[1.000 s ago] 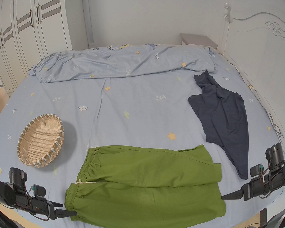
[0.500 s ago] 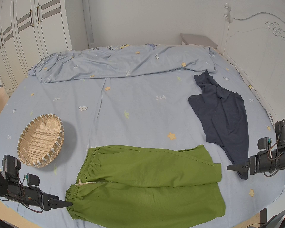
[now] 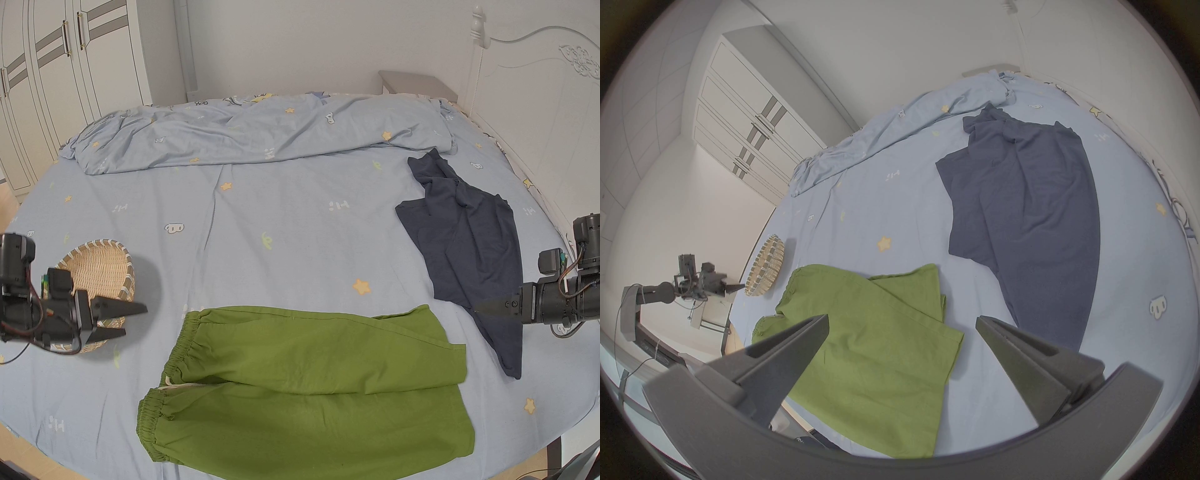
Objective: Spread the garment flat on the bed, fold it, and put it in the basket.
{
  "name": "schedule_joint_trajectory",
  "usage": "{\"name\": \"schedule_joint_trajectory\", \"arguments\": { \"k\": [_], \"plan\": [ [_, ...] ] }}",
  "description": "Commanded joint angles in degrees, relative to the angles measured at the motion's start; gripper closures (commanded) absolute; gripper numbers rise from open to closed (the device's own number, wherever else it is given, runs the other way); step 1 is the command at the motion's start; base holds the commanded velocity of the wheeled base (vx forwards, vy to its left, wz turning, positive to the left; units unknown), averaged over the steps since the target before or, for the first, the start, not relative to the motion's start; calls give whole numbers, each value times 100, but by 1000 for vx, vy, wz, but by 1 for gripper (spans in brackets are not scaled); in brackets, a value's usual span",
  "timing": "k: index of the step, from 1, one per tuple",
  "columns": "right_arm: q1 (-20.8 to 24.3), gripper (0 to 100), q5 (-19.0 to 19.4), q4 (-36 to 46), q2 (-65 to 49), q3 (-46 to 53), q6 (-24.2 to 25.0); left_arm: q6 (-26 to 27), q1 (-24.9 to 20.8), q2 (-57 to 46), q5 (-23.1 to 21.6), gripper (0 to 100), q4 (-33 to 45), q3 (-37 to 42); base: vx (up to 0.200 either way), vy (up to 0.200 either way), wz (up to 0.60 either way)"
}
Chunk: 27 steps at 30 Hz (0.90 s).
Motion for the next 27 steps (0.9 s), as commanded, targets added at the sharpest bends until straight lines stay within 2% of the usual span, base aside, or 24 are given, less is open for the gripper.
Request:
{"name": "schedule_joint_trajectory", "arguments": {
  "k": [1,3,4,8,13,19,27],
  "plan": [
    [39,0,-8,-28,273,-289,120,-1034,-663,1478,897,0,-515,-1358,0,0,0],
    [65,0,-8,-28,273,-262,111,-999,-927,1724,1406,0,-638,-1341,0,0,0],
    [65,0,-8,-28,273,-262,111,-937,-1015,1847,1494,0,-656,-1288,0,0,0],
    [83,0,-8,-28,308,-271,129,-621,-1085,2278,1442,0,-858,-1253,0,0,0],
    [215,0,-17,-28,308,-280,129,-612,-1102,2533,1415,0,-1473,-1306,0,0,0],
    [206,0,-17,-37,308,-245,120,-577,-1269,2841,1283,0,-1535,-1306,0,0,0],
    [223,0,-17,-28,317,-227,120,-577,-1252,3148,1231,0,-1719,-1306,0,0,0]
  ]
}}
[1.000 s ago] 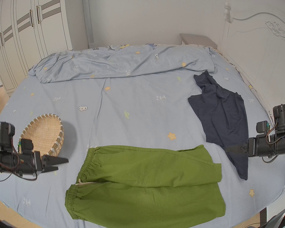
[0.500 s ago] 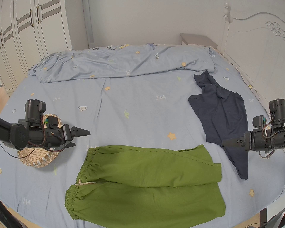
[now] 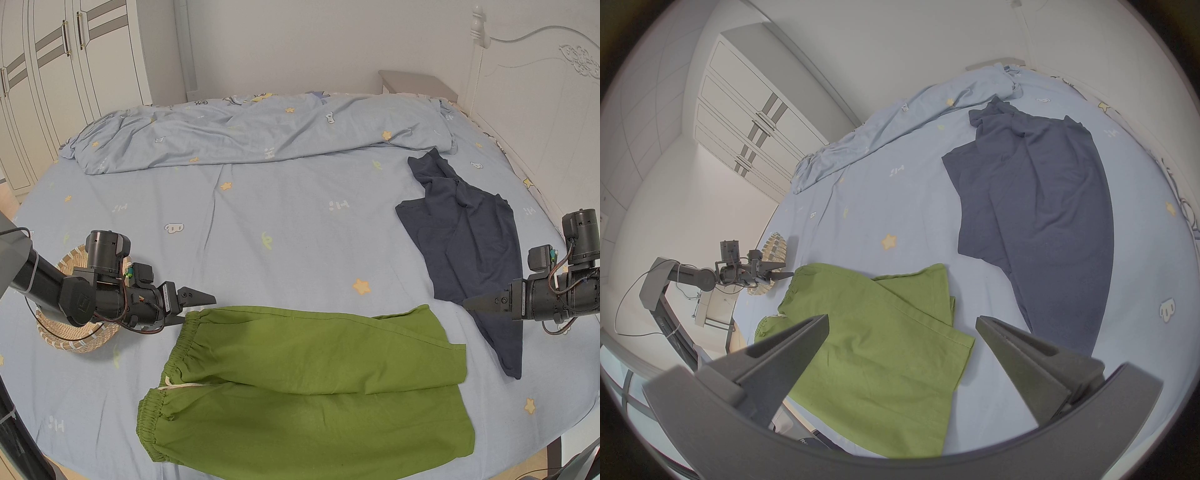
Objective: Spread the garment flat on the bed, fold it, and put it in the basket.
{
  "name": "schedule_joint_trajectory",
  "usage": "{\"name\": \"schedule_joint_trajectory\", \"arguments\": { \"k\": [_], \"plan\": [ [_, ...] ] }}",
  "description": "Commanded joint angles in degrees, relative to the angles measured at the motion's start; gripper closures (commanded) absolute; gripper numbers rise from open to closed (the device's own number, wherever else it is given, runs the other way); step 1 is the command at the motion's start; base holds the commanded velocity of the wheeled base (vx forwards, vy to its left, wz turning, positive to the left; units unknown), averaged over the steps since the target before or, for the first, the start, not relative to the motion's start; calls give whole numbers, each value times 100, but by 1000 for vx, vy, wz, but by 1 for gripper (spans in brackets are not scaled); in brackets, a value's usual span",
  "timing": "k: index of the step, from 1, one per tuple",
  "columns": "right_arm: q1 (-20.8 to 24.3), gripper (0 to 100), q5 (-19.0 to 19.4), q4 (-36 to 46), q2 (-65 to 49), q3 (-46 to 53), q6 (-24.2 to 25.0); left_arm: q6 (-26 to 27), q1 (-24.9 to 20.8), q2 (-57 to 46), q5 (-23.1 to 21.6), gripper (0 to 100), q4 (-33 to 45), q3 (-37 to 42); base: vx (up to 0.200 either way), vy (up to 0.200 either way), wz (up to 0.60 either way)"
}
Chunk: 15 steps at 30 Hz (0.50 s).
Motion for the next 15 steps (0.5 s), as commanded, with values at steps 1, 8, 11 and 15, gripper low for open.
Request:
{"name": "schedule_joint_trajectory", "arguments": {
  "k": [1,8,11,15],
  "plan": [
    [9,0,3,1,14,13,-3,1,18,253,-1,0,-19,-15,0,0,0],
    [18,0,3,-8,5,31,-3,10,10,472,52,0,-28,-147,0,0,0],
    [18,0,3,-8,31,31,-3,1,27,534,52,0,-28,-200,0,0,0],
    [26,0,3,-87,49,57,-3,10,27,507,61,0,-28,-200,0,0,0]
  ]
}}
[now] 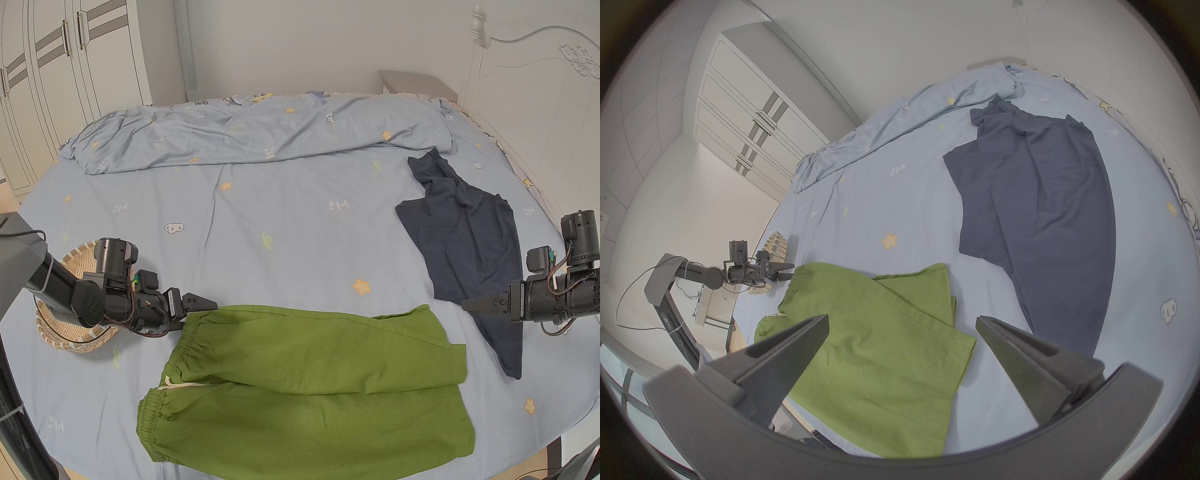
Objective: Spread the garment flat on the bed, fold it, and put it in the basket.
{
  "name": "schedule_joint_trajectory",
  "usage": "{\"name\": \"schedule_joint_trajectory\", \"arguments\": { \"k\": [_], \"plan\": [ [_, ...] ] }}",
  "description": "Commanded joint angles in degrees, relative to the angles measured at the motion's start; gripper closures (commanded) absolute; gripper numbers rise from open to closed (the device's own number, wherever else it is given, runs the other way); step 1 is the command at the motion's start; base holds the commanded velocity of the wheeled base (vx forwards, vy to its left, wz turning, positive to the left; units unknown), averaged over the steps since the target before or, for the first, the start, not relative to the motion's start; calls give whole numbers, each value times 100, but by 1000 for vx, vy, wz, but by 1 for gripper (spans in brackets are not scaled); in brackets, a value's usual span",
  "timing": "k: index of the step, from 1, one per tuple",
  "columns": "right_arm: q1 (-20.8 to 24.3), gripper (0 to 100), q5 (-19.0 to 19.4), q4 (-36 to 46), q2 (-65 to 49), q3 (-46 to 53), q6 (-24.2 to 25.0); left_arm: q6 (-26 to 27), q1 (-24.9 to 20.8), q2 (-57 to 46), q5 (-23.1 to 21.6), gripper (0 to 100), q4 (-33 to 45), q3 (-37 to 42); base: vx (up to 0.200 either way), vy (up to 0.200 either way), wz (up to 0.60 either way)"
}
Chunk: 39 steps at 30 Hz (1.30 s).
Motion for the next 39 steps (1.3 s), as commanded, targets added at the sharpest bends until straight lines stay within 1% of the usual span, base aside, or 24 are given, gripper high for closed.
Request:
{"name": "schedule_joint_trajectory", "arguments": {
  "k": [1,15,16,28,34,37,39],
  "plan": [
    [6,0,3,-67,23,51,-10,-1,12,42,10,0,2,-22,0,0,0],
    [6,0,3,-120,23,86,-1,-1,20,59,1,0,2,-22,0,0,0],
    [6,0,3,-120,23,86,-1,-1,20,51,1,100,2,-13,0,0,0],
    [-3,0,3,-120,14,86,-10,-1,82,68,1,100,2,-13,0,0,0],
    [-12,0,3,-120,67,86,8,8,196,-178,10,100,2,48,0,0,0],
    [-91,0,38,-102,594,147,254,-10,328,-477,1,100,2,198,0,0,0],
    [-188,0,65,-120,788,314,298,-10,372,-521,-8,100,2,224,0,0,0]
  ]
}}
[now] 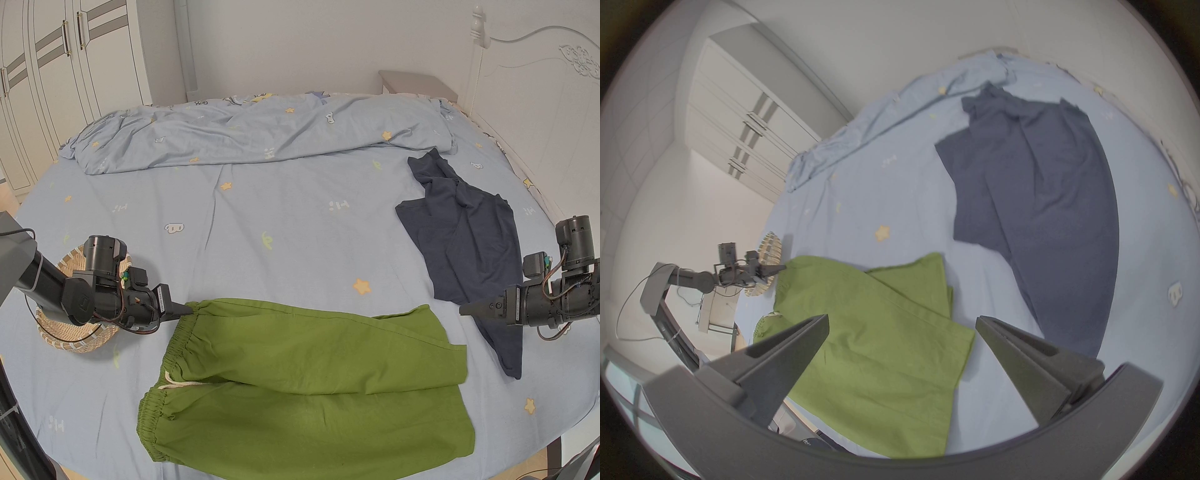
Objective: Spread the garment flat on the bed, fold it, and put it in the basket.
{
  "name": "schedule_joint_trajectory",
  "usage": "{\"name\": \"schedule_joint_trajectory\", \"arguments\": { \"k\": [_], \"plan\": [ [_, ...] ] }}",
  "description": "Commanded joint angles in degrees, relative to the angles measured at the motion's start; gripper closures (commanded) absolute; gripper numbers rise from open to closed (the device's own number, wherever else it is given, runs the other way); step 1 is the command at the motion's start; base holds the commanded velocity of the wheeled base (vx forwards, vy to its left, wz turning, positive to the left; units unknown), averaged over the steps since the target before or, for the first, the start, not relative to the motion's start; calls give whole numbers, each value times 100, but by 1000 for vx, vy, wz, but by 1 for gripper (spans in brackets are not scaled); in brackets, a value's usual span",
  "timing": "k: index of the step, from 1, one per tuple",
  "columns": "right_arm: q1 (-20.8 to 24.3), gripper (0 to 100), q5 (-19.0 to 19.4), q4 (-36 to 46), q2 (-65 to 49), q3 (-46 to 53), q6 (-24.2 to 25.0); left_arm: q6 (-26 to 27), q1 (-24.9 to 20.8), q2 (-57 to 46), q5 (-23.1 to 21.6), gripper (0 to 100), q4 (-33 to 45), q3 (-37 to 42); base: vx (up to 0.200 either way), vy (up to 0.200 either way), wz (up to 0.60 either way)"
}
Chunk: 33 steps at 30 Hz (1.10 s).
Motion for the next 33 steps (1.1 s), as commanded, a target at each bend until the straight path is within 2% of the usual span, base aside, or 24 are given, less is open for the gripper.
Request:
{"name": "schedule_joint_trajectory", "arguments": {
  "k": [1,6,7,22,31,33],
  "plan": [
    [-146,0,39,-4,610,221,166,-10,134,-342,-11,100,-6,130,0,0,0],
    [-190,0,127,-206,1040,405,166,-1,143,-394,-11,100,-6,183,0,0,0],
    [-85,0,188,-373,1102,502,166,-1,134,-429,-11,100,-6,227,0,0,0],
    [56,0,188,-391,1322,537,166,8,152,-412,-11,100,-6,227,0,0,0],
    [21,0,197,-839,1612,519,157,16,125,-412,-3,100,-6,236,0,0,0],
    [-6,0,338,-953,1735,528,157,16,117,-412,-3,100,-6,245,0,0,0]
  ]
}}
